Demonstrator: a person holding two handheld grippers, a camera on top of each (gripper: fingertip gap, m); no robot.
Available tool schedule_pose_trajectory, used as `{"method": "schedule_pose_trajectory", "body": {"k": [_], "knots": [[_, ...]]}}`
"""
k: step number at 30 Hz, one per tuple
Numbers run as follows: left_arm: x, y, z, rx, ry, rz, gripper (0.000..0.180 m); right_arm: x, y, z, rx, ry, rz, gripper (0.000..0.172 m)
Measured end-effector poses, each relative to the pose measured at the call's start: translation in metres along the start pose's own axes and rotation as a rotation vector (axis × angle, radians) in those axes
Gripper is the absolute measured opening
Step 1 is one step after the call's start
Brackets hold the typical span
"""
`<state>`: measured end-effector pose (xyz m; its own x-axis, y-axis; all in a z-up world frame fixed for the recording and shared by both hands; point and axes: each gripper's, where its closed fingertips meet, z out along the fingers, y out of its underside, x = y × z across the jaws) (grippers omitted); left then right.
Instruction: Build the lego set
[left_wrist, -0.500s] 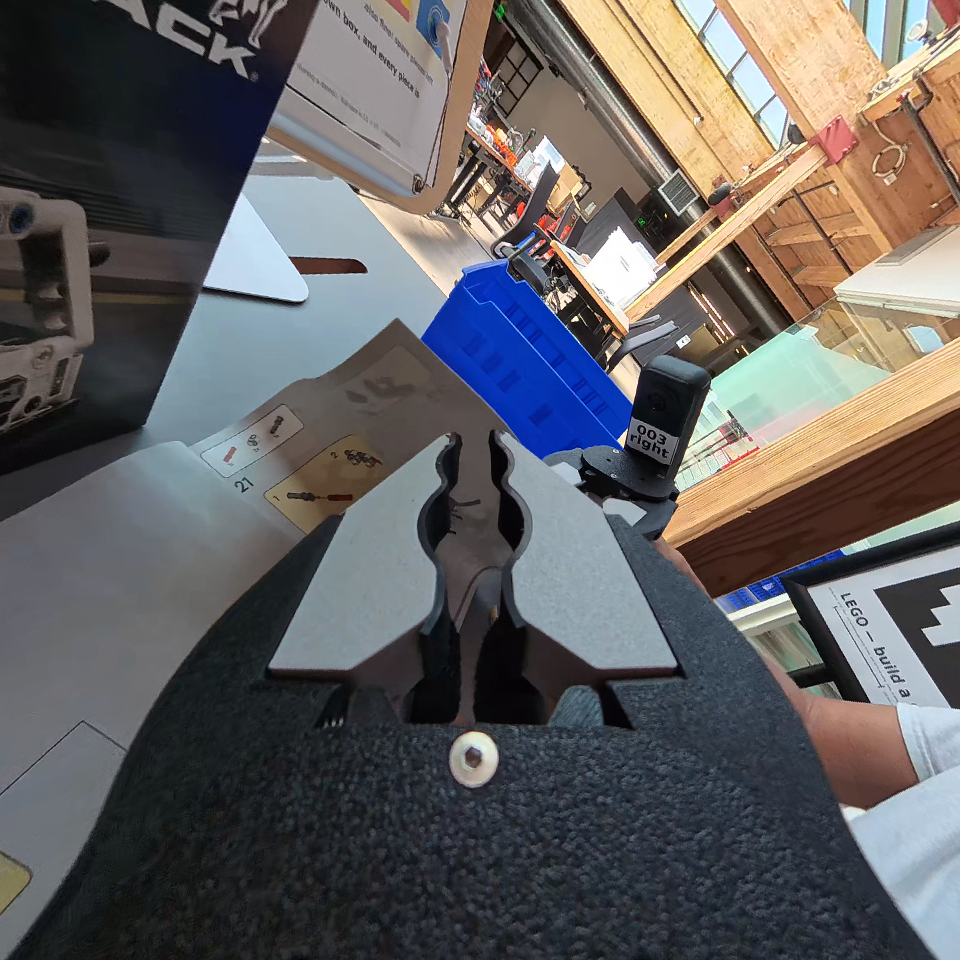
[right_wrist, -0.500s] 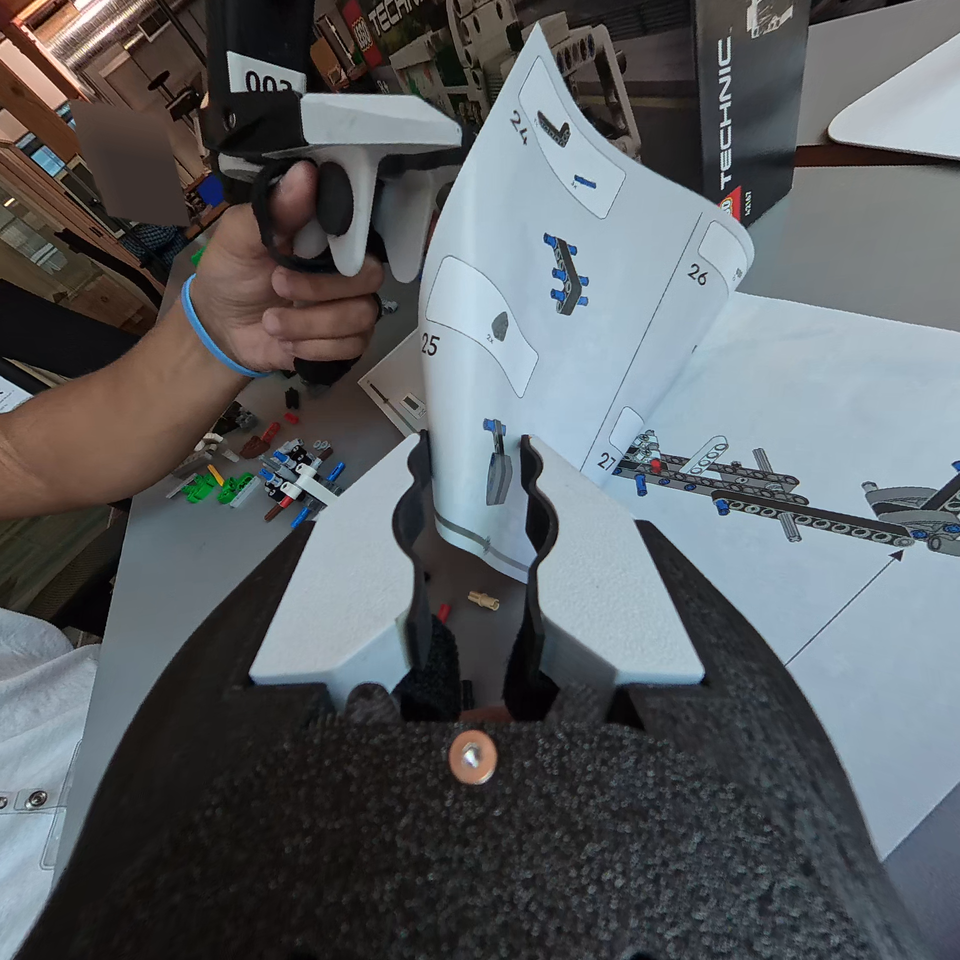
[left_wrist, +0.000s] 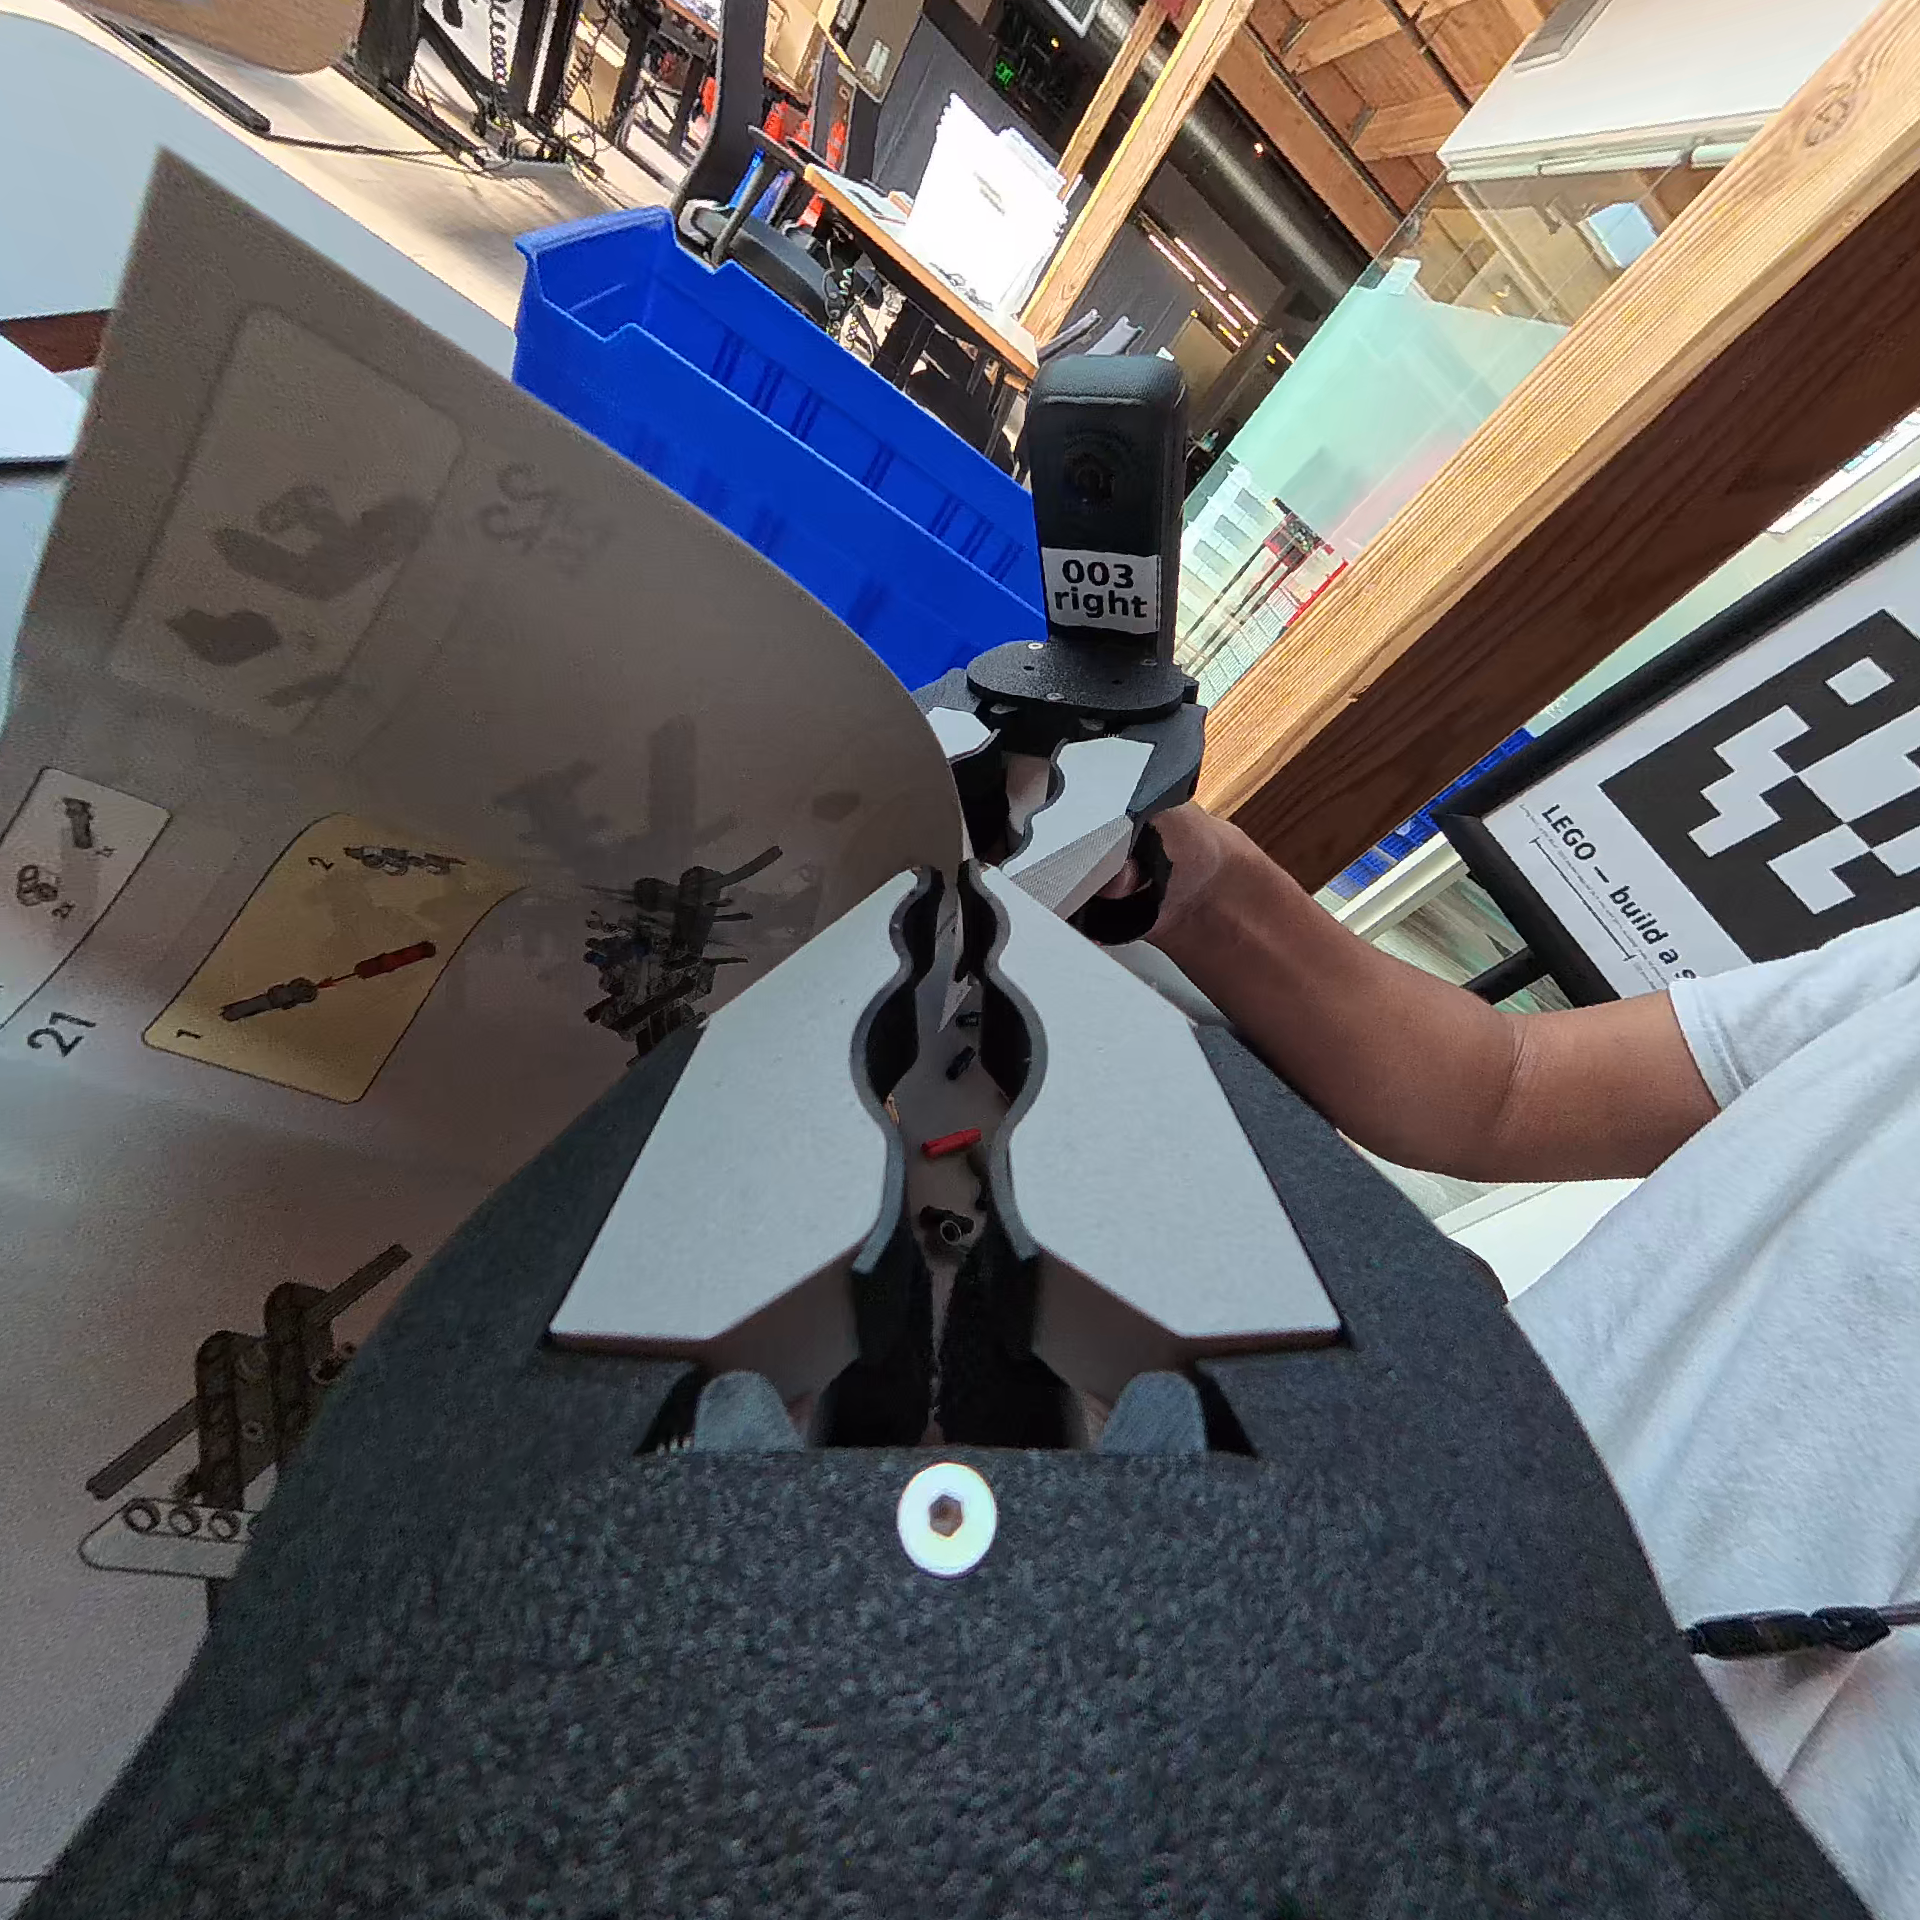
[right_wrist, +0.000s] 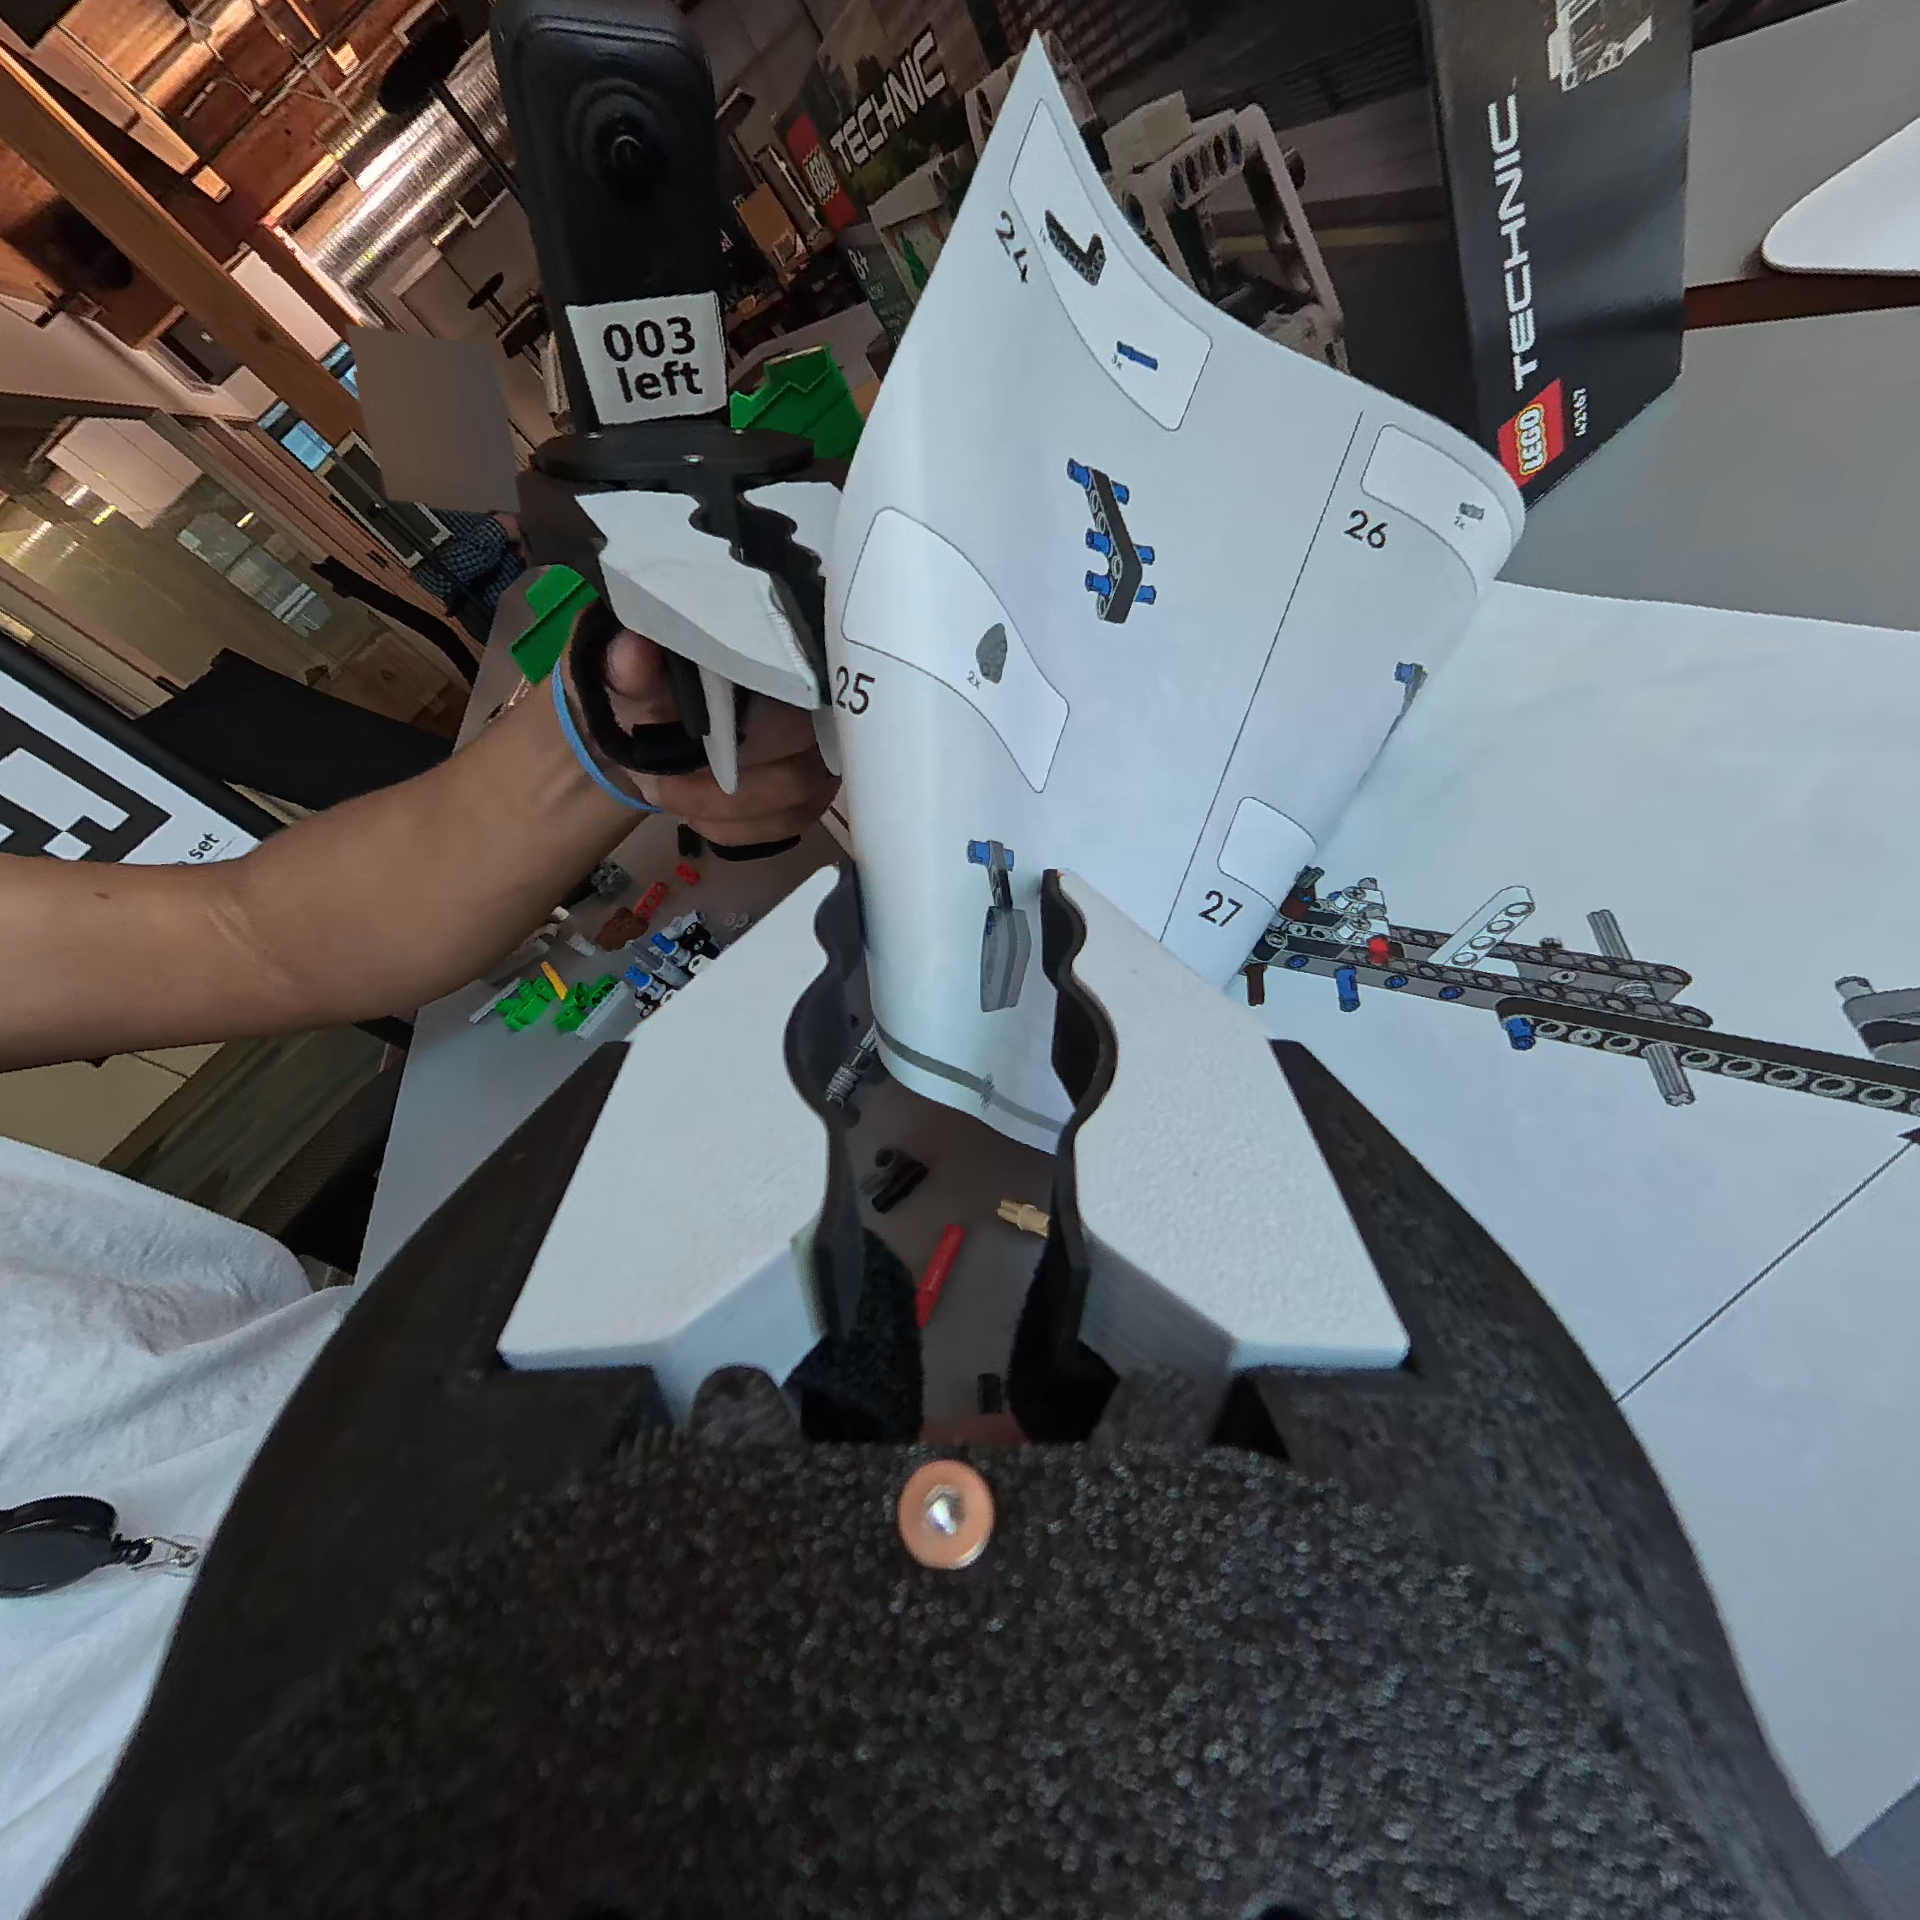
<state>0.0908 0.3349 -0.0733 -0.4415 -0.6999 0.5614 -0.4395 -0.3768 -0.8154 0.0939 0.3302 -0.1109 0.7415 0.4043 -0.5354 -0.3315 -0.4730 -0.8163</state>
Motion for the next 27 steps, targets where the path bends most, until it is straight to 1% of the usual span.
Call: {"method": "schedule_pose_trajectory", "body": {"k": [5,9,13,15,18,27], "knots": [[-0.0015,-0.0028,-0.0044,0.014,0.034,0.020,0.008,-0.0010,-0.0013,-0.0013,0.010,-0.021,0.021,0.033],[0.0042,-0.0048,-0.0030,-0.014,0.106,0.082,0.012,-0.0051,-0.0009,-0.0003,0.010,-0.053,0.036,0.033],[0.0056,-0.0029,0.0010,-0.077,0.168,0.102,0.011,-0.0055,0.0003,0.0001,0.008,-0.065,0.049,0.033],[0.0050,-0.0021,0.0018,-0.085,0.188,0.097,0.008,-0.0051,-0.0001,-0.0004,0.011,-0.066,0.050,0.033],[0.0039,-0.0031,0.0020,-0.067,0.199,0.091,0.005,-0.0040,-0.0006,-0.0014,0.017,-0.067,0.057,0.033],[0.0007,-0.0014,0.0043,-0.054,0.205,0.092,0.005,-0.0027,0.0009,-0.0015,0.011,-0.069,0.064,0.033]]}}
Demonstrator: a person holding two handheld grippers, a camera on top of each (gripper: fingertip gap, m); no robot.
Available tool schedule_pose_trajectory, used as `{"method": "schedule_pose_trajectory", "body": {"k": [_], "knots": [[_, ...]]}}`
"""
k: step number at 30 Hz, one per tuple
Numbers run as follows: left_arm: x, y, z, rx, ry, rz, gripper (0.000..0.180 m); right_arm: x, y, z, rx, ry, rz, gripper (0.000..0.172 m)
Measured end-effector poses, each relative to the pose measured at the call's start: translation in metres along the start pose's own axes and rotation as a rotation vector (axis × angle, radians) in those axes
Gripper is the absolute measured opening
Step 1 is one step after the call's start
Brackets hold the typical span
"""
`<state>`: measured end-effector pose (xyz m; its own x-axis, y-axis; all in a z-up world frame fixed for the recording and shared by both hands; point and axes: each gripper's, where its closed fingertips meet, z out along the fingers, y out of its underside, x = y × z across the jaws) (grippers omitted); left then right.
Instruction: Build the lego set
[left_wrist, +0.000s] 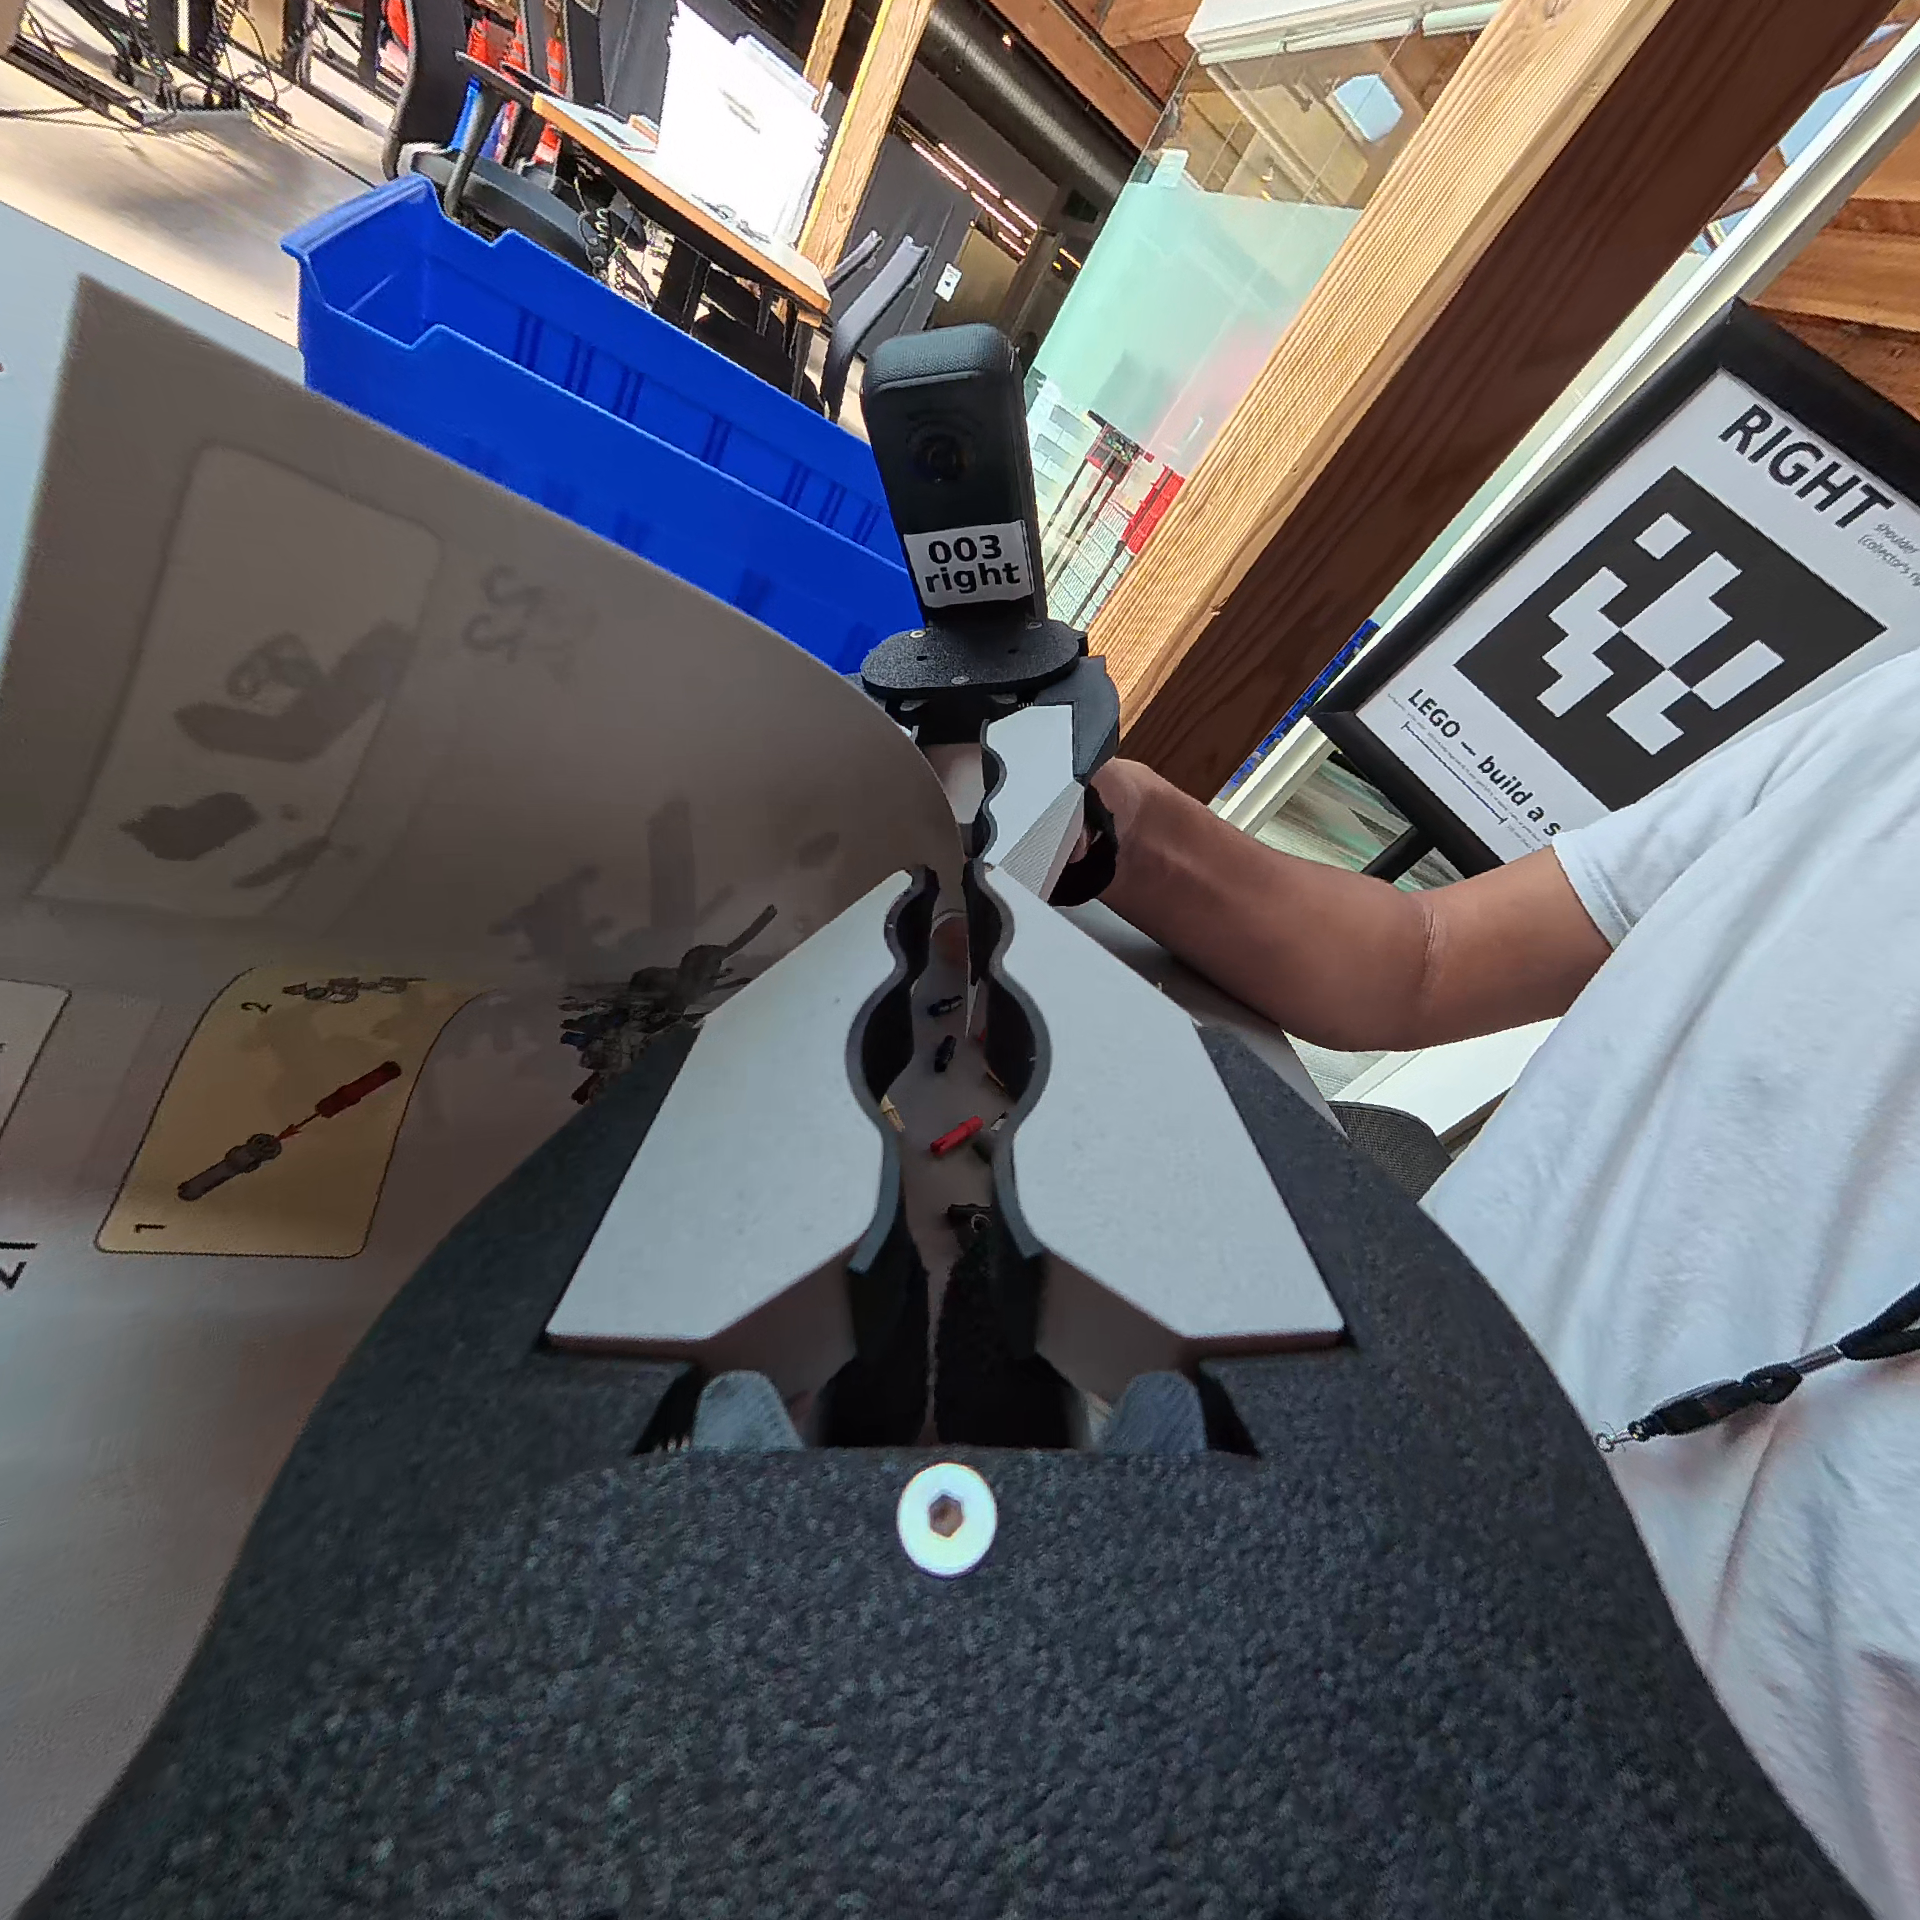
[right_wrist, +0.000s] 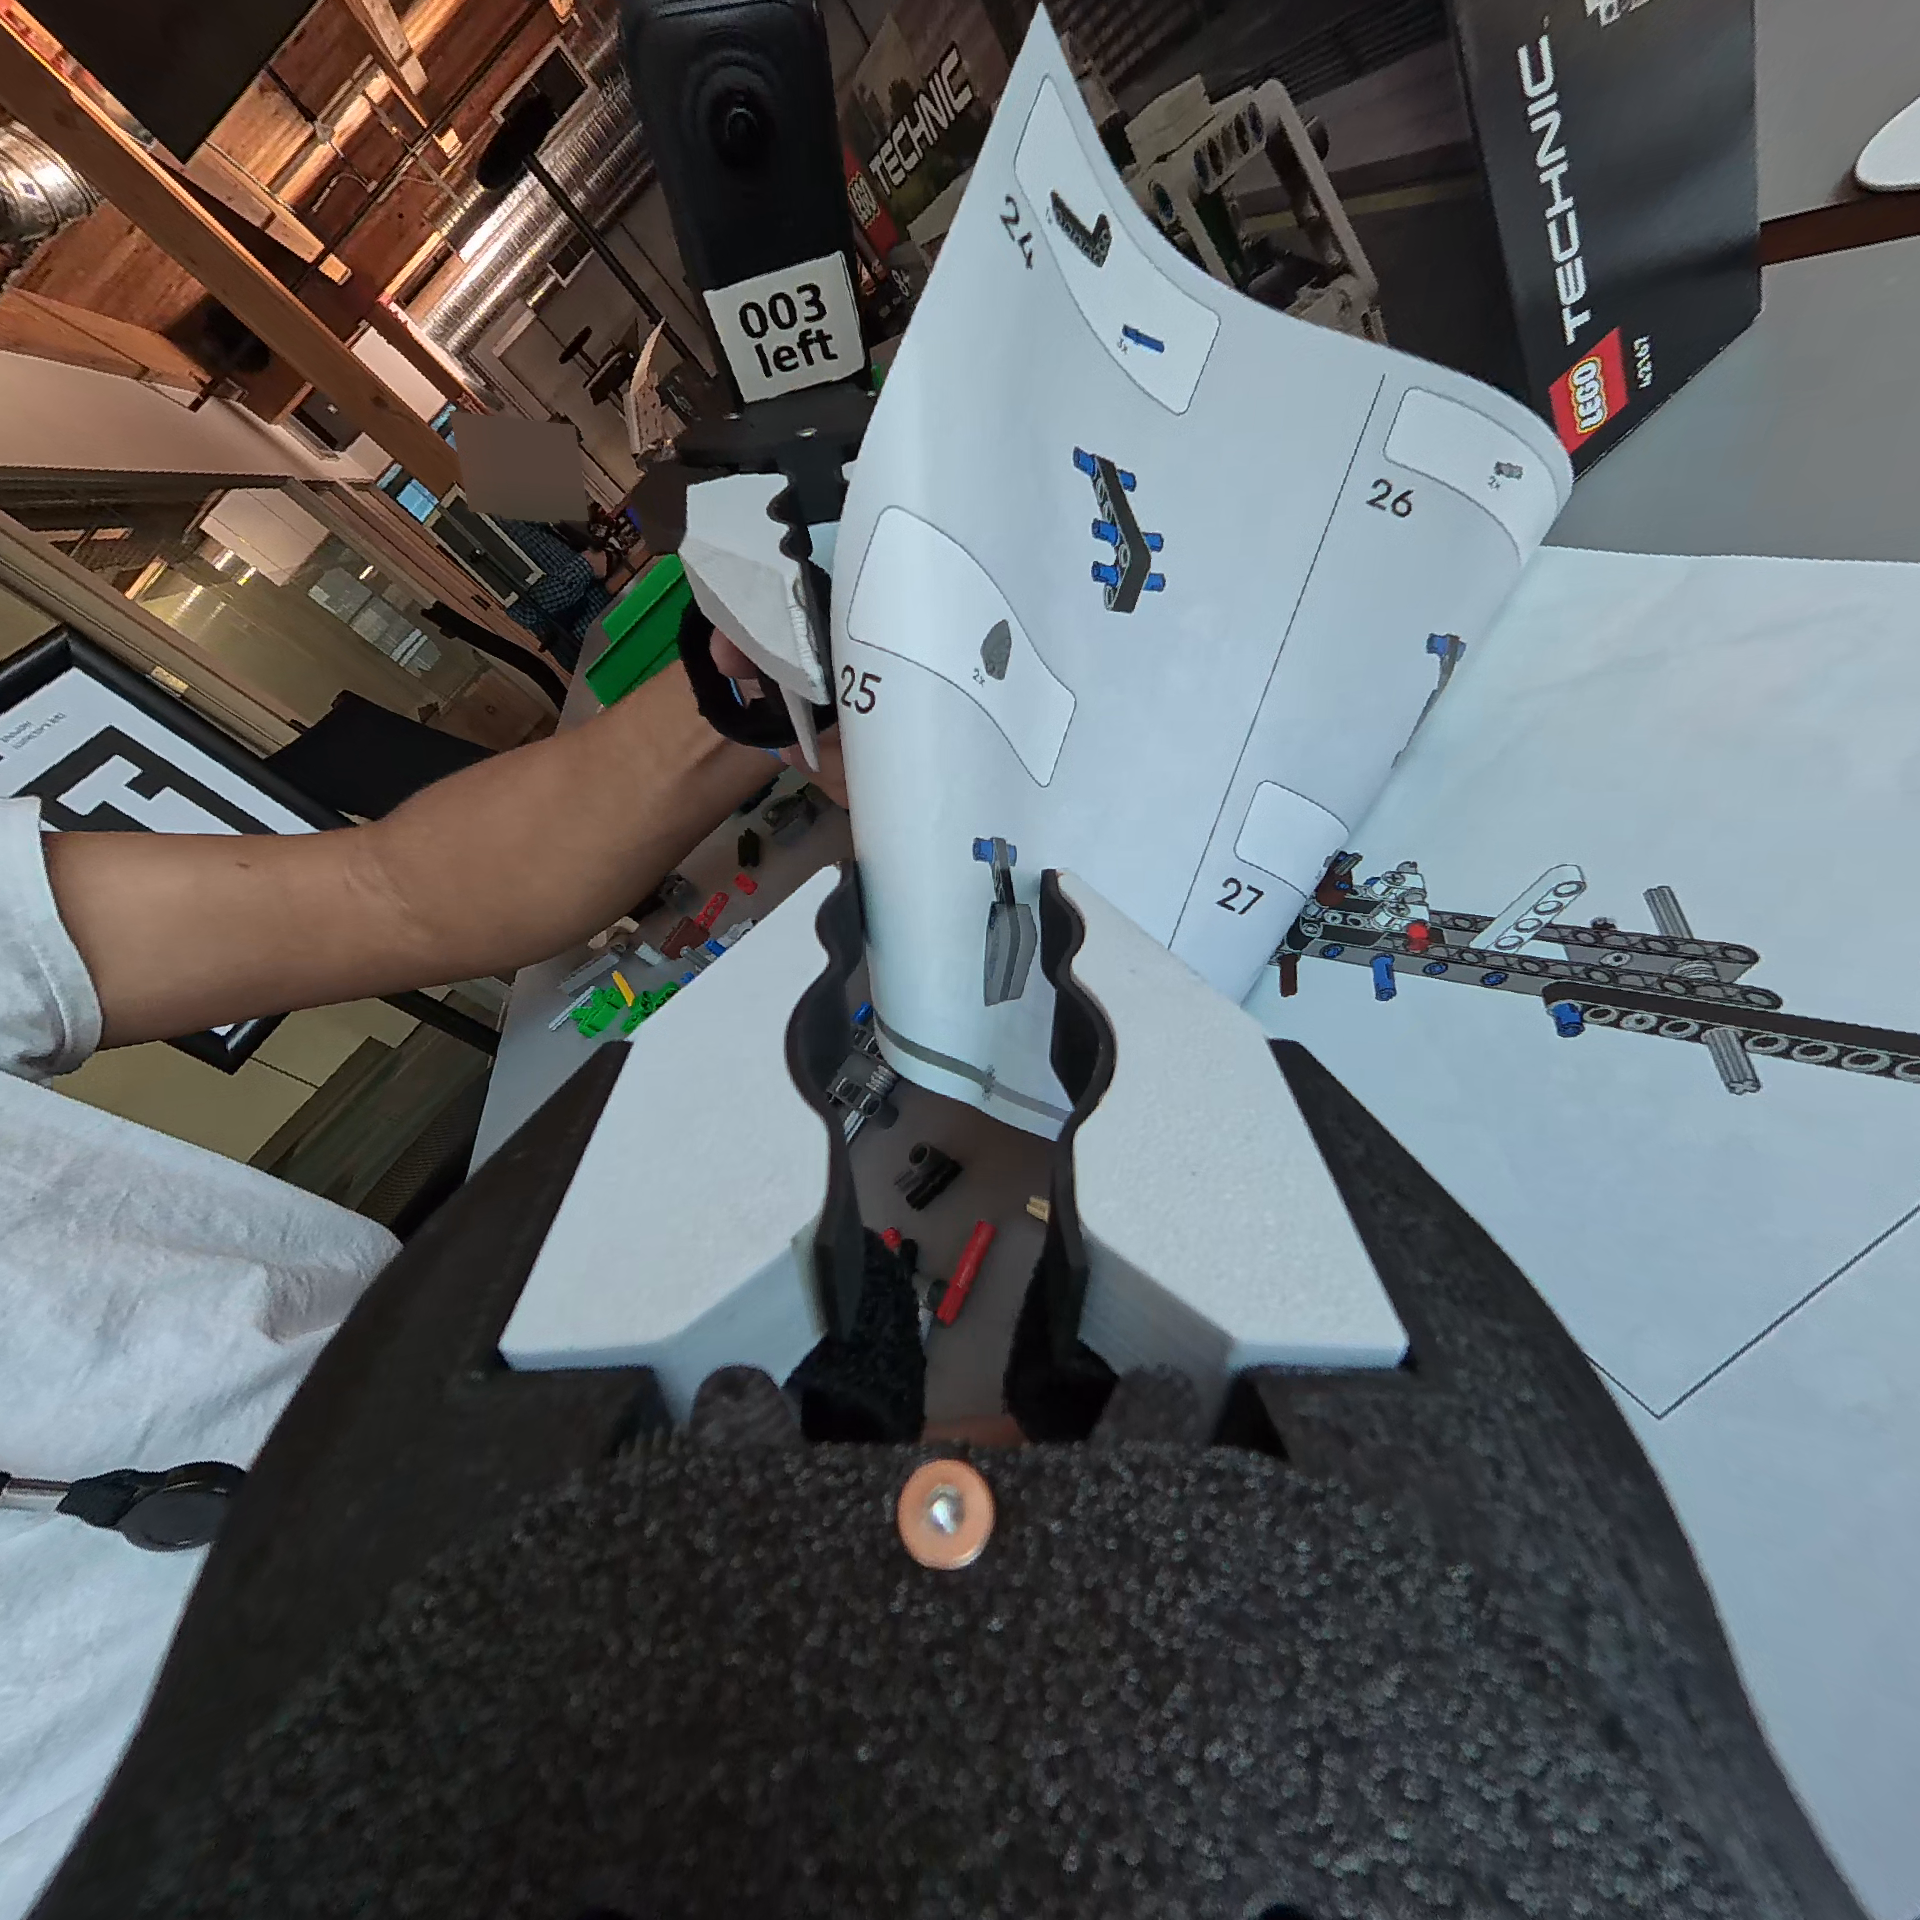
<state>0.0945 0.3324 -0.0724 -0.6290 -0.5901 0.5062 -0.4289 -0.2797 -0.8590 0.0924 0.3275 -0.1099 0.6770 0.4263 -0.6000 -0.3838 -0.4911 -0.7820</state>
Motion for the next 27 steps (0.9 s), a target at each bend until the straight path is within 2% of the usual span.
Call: {"method": "schedule_pose_trajectory", "body": {"k": [27], "knots": [[0.0029,-0.0009,0.0027,-0.011,0.003,0.029,0.000,-0.0002,-0.0006,-0.0013,-0.001,0.000,0.001,0.032]]}}
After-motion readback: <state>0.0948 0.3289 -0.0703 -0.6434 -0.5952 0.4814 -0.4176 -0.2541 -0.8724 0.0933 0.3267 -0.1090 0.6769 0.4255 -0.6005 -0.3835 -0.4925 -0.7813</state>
